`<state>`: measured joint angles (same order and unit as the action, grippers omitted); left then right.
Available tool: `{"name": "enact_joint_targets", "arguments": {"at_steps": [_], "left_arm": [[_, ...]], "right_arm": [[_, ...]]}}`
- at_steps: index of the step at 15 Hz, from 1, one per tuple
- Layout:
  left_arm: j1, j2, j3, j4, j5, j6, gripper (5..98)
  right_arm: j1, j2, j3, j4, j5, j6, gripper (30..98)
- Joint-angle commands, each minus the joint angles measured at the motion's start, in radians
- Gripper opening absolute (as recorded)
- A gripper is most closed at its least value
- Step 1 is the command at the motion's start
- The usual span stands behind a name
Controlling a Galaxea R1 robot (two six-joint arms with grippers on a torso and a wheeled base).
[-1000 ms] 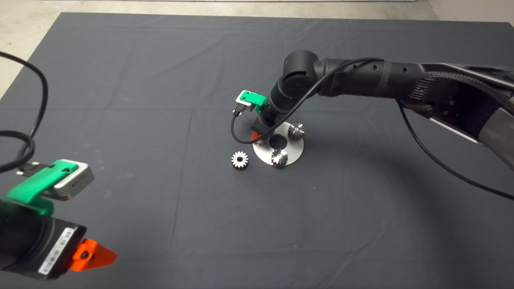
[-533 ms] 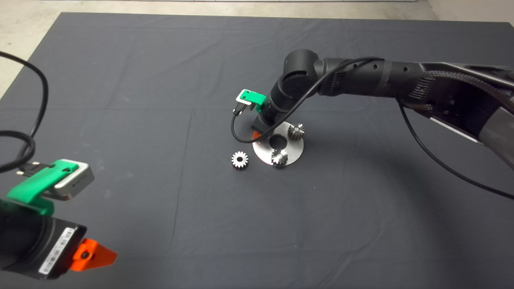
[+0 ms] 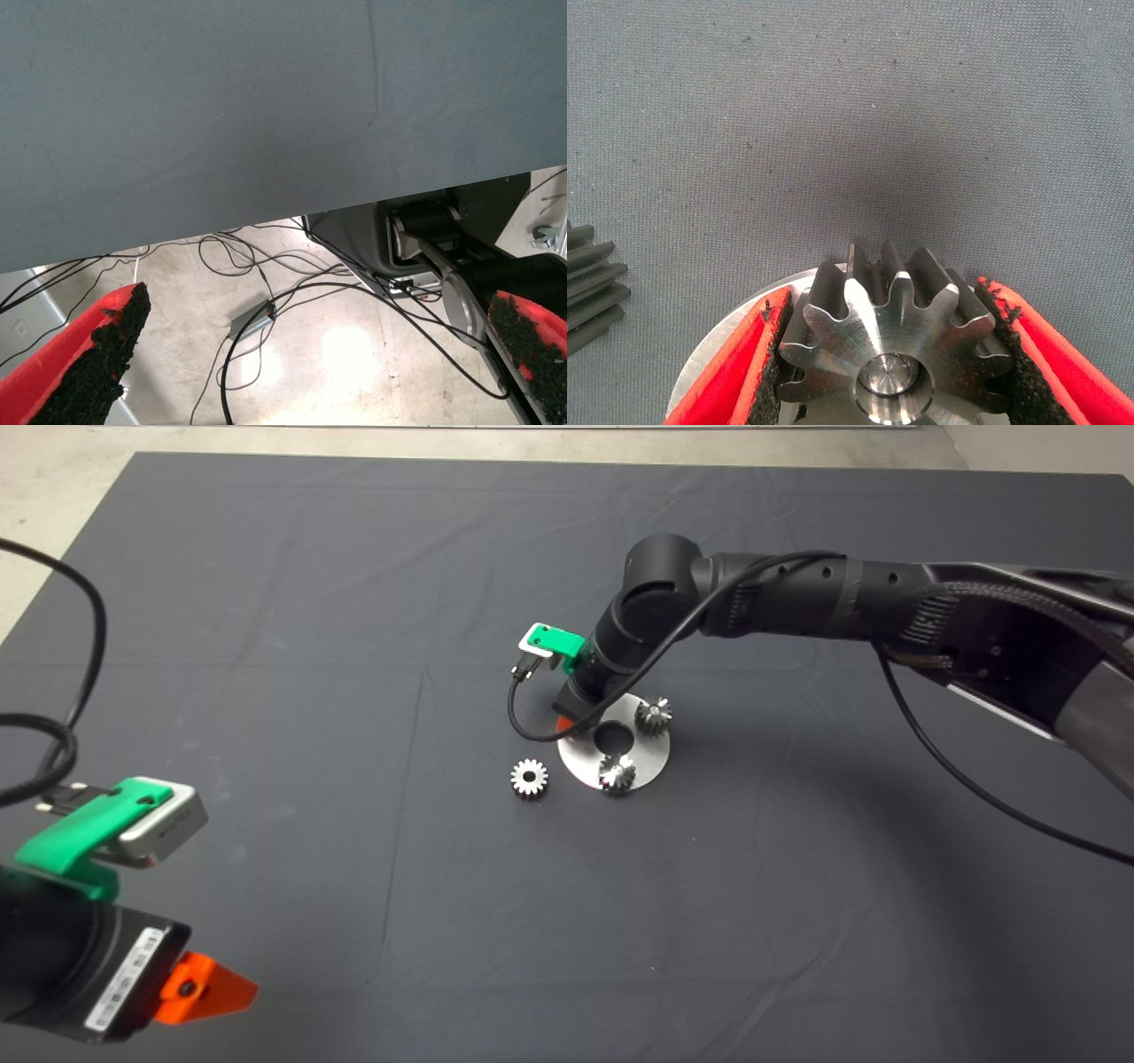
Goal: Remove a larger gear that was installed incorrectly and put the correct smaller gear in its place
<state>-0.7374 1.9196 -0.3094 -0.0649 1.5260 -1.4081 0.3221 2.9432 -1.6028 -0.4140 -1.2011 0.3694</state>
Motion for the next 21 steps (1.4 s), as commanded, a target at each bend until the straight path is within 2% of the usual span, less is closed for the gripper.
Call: {"name": "enact_joint_targets", "arguments": {"at_steps": [1, 11, 19, 21], "left_arm": [[-0.011, -0.001, 0.018, -0.021, 0.048, 0.001, 98.1], [-0.011, 0.002, 0.018, -0.021, 0.048, 0.001, 98.1], [-0.011, 0.006, 0.018, -0.021, 0.046, 0.001, 98.1], [-0.011, 0.006, 0.018, -0.021, 0.046, 0.001, 98.1]], "right_arm": [[0.029, 0.004, 0.006, -0.028, -0.011, 0.022, 52.8], [0.037, 0.004, 0.018, -0.028, -0.017, 0.037, 51.1], [0.101, 0.008, 0.026, -0.025, -0.022, 0.049, 50.9], [0.127, 0.008, 0.028, -0.023, -0.032, 0.079, 50.8]]}}
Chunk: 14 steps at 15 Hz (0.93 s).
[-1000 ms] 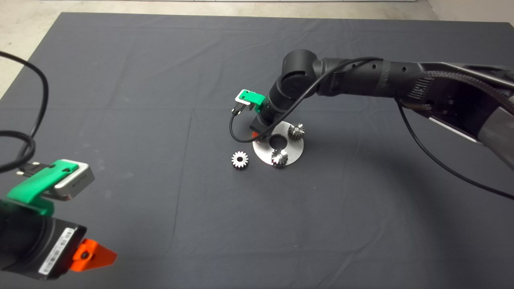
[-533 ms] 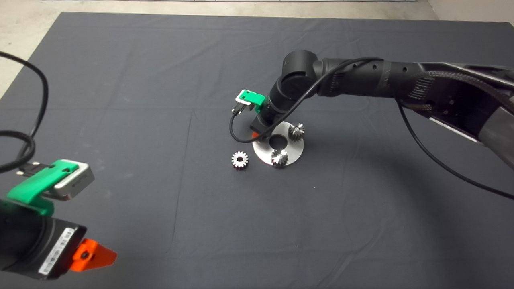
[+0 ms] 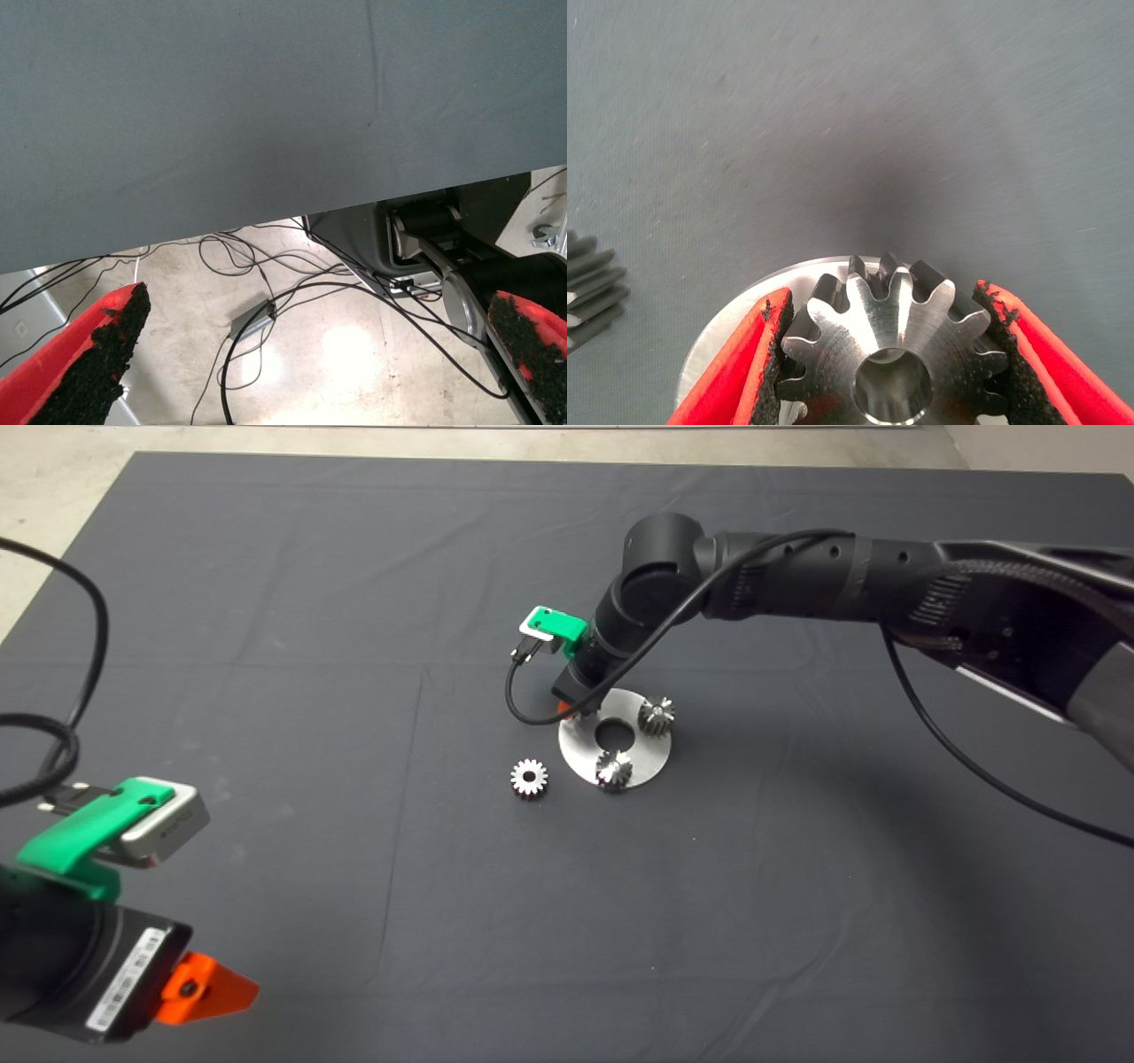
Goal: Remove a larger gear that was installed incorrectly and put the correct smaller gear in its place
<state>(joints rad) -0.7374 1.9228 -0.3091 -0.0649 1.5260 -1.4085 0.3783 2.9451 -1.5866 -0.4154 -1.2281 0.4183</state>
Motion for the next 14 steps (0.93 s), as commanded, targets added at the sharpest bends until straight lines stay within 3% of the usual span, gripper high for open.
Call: {"name": "enact_joint_targets", "arguments": {"at_steps": [1, 5, 7, 10, 12, 14], "left_arm": [[-0.011, 0.003, 0.017, -0.021, 0.046, 0.002, 98.1], [-0.011, 0.009, 0.006, -0.018, 0.048, 0.000, 98.1], [-0.011, 0.046, -0.003, -0.018, 0.049, -0.004, 98.1], [-0.013, 0.075, -0.031, -0.016, 0.049, -0.014, 98.1], [-0.012, 0.074, -0.028, -0.016, 0.049, -0.019, 98.1], [-0.012, 0.075, -0.027, -0.016, 0.049, -0.018, 98.1]], "right_arm": [[0.084, 0.006, 0.015, -0.022, -0.022, 0.034, 50.7], [0.088, -0.027, 0.014, -0.022, -0.060, 0.034, 50.5], [0.088, -0.065, 0.015, -0.022, -0.082, 0.033, 50.6], [0.087, -0.170, 0.030, -0.020, -0.087, 0.041, 50.7], [0.087, -0.283, 0.144, -0.022, -0.093, 0.109, 50.7], [0.084, -0.371, 0.291, -0.025, -0.117, 0.163, 50.6]]}}
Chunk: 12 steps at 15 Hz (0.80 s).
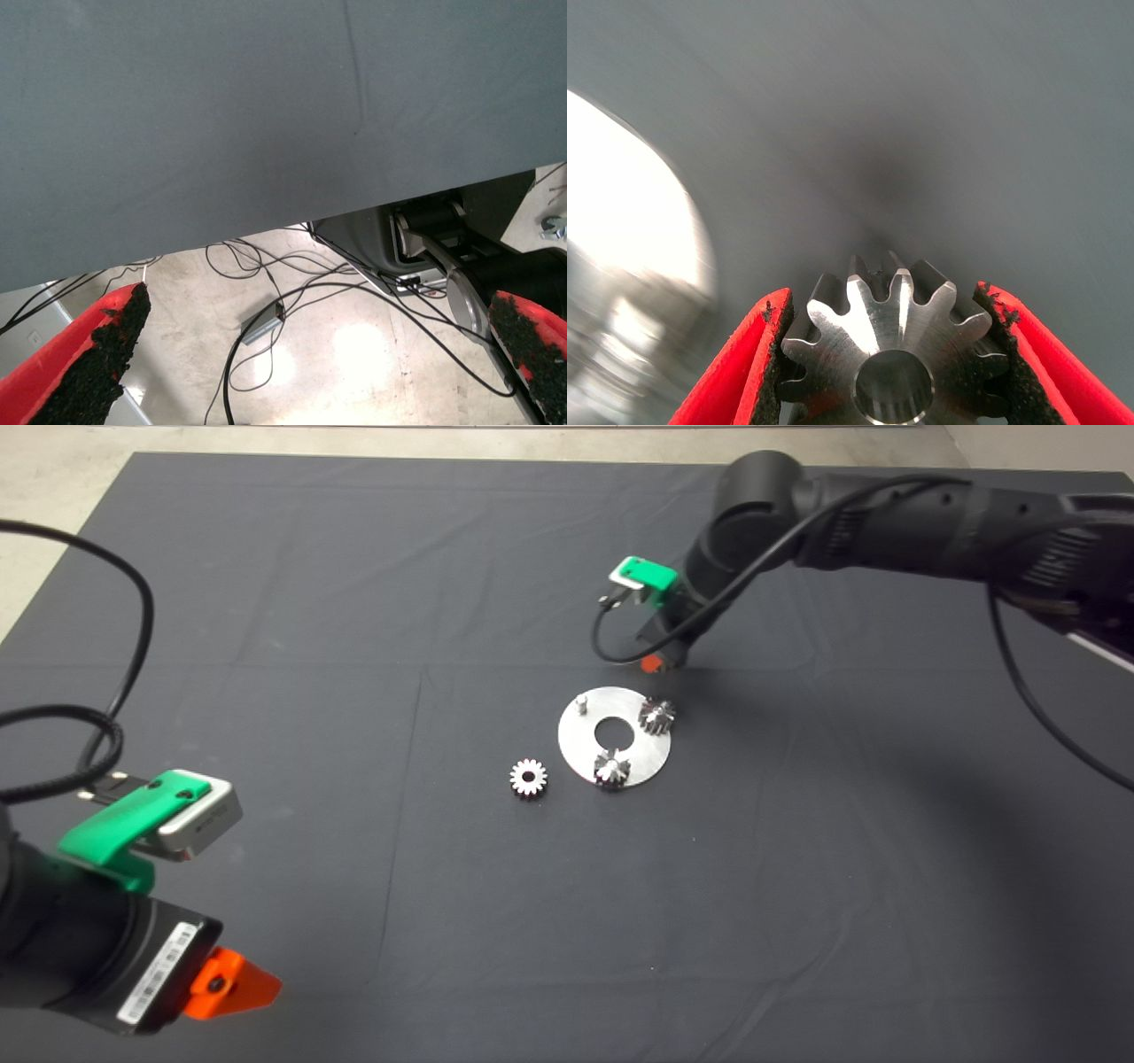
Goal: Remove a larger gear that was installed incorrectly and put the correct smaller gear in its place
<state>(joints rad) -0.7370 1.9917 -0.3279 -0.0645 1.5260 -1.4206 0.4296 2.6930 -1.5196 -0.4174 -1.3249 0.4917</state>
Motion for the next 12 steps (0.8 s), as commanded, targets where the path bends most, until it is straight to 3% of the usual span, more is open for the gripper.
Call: {"name": "enact_joint_targets", "arguments": {"at_steps": [1, 3, 5, 8, 12], "left_arm": [[-0.013, 0.005, -0.009, -0.017, 0.046, -0.002, 98.1], [-0.013, 0.005, -0.014, -0.017, 0.007, 0.006, 98.1], [-0.013, 0.013, -0.022, -0.017, -0.013, 0.011, 98.1], [-0.012, 0.045, -0.055, -0.012, -0.027, 0.012, 98.1], [-0.012, 0.101, -0.112, -0.012, -0.026, 0.012, 98.1]], "right_arm": [[0.031, -0.162, 0.277, -0.024, -0.030, 0.116, 50.6], [0.024, -0.272, 0.389, -0.040, -0.030, 0.227, 50.6], [0.005, -0.353, 0.532, -0.159, -0.031, 0.344, 50.7], [-0.050, -0.390, 0.618, -0.237, -0.071, 0.401, 50.5], [-0.149, -0.405, 0.619, -0.297, -0.077, 0.426, 50.5]]}}
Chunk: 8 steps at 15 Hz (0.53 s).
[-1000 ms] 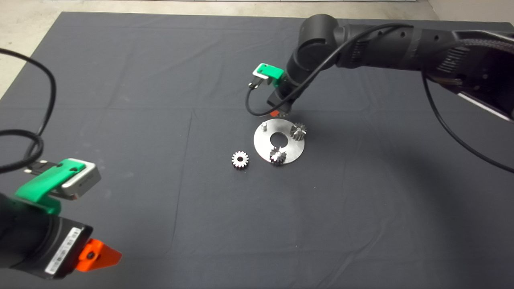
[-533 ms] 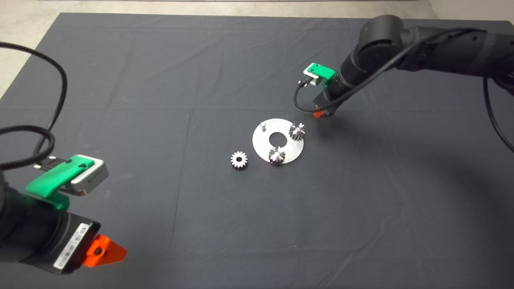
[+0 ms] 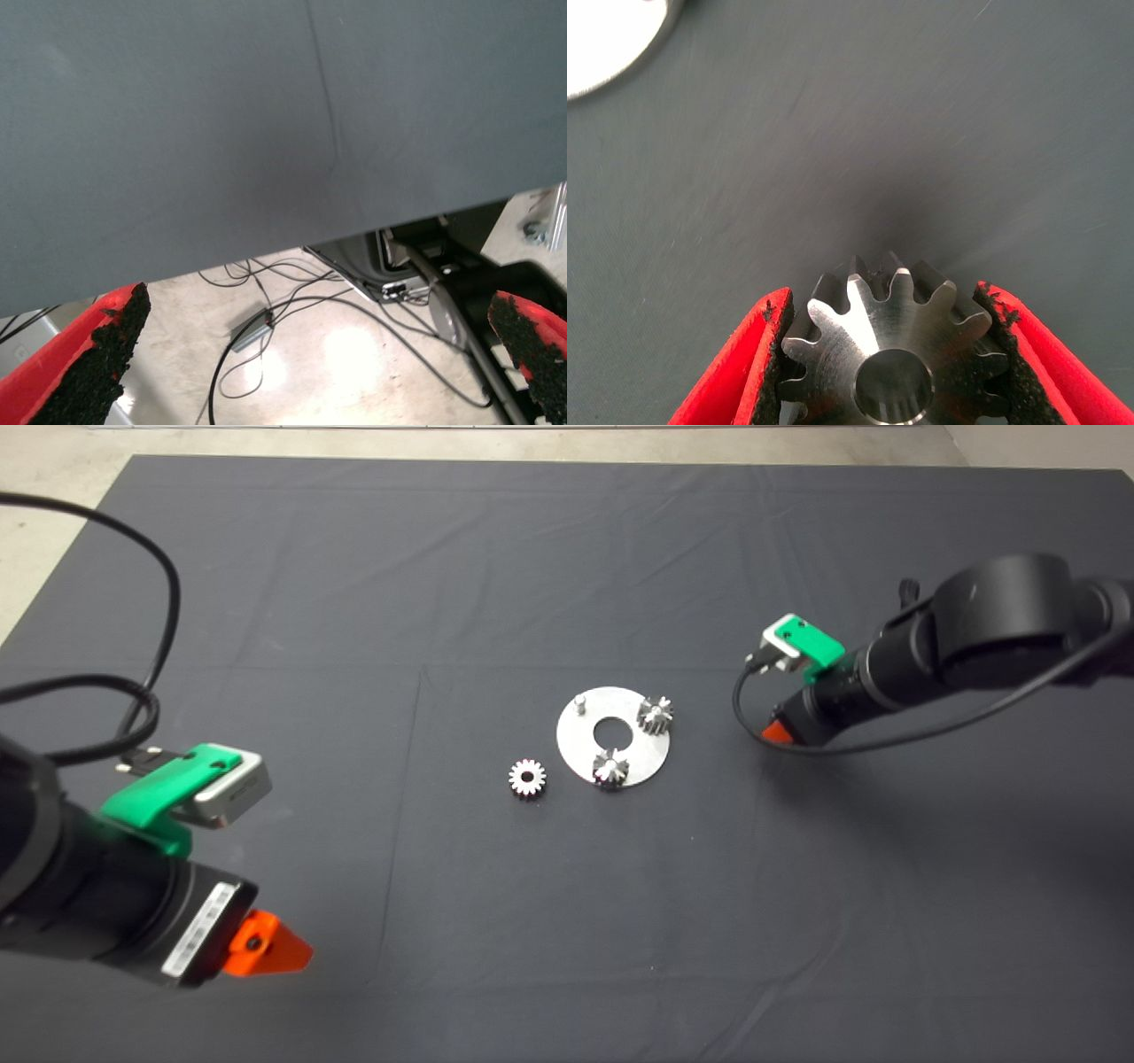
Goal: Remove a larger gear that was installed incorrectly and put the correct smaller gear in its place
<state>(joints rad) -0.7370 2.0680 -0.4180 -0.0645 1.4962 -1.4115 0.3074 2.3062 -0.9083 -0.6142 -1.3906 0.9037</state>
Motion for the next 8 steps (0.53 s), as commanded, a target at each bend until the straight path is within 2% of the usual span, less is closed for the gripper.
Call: {"name": "enact_joint_targets", "arguments": {"at_steps": [1, 8], "left_arm": [[-0.012, 0.034, -0.022, -0.012, 0.004, 0.003, 98.1], [-0.013, 0.057, -0.022, -0.014, 0.003, 0.000, 98.1]], "right_arm": [[-0.044, -0.018, 0.008, -0.118, -0.013, 0.015, 50.5], [-0.056, -0.053, 0.026, -0.135, -0.011, 0.040, 50.7]]}}
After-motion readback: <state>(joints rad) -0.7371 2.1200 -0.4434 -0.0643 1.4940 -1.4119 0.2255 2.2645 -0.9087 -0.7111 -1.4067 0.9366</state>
